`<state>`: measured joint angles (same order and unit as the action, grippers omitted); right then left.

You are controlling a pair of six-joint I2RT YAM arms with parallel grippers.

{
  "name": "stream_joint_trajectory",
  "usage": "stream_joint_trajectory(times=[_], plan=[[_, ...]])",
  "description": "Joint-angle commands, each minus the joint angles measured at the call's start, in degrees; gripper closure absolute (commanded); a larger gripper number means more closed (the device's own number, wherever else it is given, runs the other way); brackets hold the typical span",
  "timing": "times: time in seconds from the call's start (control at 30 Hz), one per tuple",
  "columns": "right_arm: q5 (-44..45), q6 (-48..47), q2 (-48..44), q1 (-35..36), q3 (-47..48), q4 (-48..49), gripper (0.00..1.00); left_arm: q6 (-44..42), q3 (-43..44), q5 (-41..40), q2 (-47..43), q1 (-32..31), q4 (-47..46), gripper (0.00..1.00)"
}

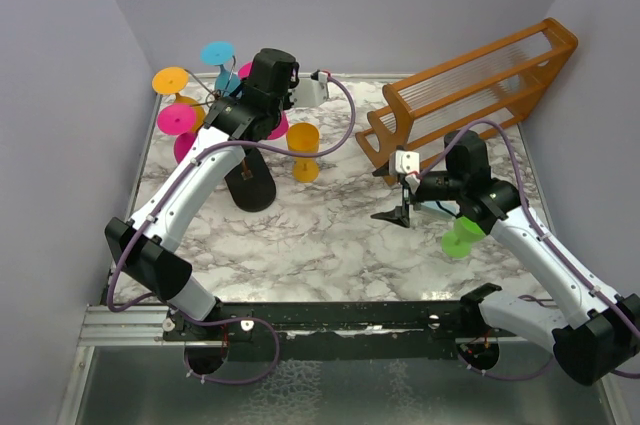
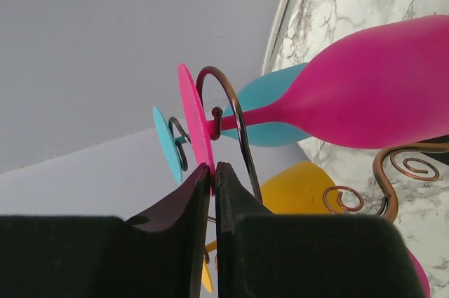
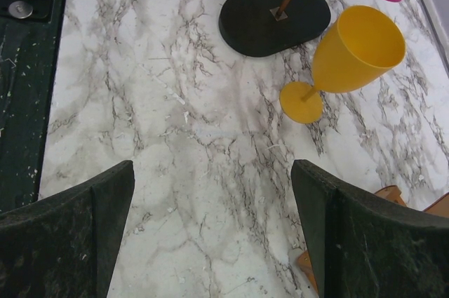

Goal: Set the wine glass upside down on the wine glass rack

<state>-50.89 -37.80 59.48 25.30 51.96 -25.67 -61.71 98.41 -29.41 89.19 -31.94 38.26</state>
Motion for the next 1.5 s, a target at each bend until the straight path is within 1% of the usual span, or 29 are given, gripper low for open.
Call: stream_joint_trajectory(times=[0.0,0.2,0.33,0.37,0.43,0.5,0.77,0.9,1.03,1.17,1.27,1.37,1.47], plan=[[-0.9,0.0,0.0,-0.5,-0.4,1.1,0.07,-0.2,0.4,1.1,-1.5,0.1,0.9,0.87],[-0.9,0.0,0.1,-0.6,-0.5,1.2,0.07,-0.1,0.6,1.5,-1.9,0.1,1.7,0.78],[-0.7,-0.1,0.2,-0.7,-0.6,1.2,0.07,0.3,0.8,2.0,-2.3,0.1,2.7,0.75],[-0.6,-0.1,0.1,-0.7,-0.6,1.2,0.07,0.4,0.8,2.2,-2.4,0.1,3.0,0.73],[-0.6,-0.2,0.2,-0.7,-0.6,1.2,0.07,0.5,0.9,2.5,-2.6,0.1,3.8,0.59],[-0.5,-0.2,0.1,-0.7,-0.6,1.2,0.07,0.6,1.1,2.8,-2.9,0.1,4.4,0.54],[-0.3,-0.1,0.5,-0.7,-0.1,1.1,0.07,2.3,4.9,7.0,-4.8,0.1,8.0,0.52],[-0.3,-0.1,0.8,-0.7,1.0,0.7,0.07,2.9,6.7,7.4,-5.8,0.1,8.5,0.51],[-0.4,-0.6,2.1,-0.6,4.3,-0.3,0.07,4.3,7.4,7.3,-7.3,0.2,6.5,0.51],[1.3,0.4,6.0,0.1,10.2,-1.9,0.08,8.0,7.3,7.8,-9.7,1.2,2.1,0.49],[4.0,2.1,9.6,1.3,15.6,-3.0,0.10,12.8,6.7,8.5,-11.4,3.2,-2.2,0.41],[7.9,5.2,13.2,3.1,20.9,-2.8,0.15,19.1,5.8,9.4,-13.4,6.1,-5.4,0.27],[13.7,7.7,17.0,6.5,25.8,-2.5,0.18,25.8,5.0,10.7,-15.9,9.6,-6.9,0.13]])
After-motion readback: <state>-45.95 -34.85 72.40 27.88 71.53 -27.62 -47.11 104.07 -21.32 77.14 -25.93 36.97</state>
